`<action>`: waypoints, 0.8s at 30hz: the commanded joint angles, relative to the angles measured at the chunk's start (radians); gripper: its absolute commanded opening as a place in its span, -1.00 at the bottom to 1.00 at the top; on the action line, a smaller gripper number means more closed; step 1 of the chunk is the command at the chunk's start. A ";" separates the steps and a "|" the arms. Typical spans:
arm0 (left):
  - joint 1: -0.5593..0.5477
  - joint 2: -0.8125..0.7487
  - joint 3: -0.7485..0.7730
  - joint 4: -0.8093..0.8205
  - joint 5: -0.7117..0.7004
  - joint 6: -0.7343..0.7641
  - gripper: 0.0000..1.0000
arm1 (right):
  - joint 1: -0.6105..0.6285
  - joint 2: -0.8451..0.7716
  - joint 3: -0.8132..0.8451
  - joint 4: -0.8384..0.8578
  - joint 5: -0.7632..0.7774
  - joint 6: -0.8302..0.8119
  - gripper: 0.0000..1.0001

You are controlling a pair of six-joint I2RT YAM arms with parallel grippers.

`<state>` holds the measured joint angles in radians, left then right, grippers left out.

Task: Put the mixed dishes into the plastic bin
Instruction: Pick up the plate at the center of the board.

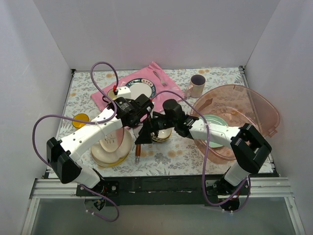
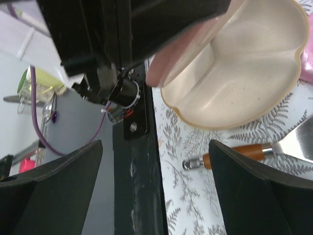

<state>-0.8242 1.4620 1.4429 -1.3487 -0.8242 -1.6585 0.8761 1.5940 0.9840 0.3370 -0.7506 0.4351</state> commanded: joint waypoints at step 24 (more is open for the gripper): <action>0.155 -0.201 -0.072 0.175 0.056 -0.035 -1.00 | 0.112 0.233 0.148 0.358 0.286 0.323 0.96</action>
<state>-0.6811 1.3151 1.3792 -1.2102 -0.7456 -1.6642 0.9779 1.8053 1.0634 0.6441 -0.4973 0.7536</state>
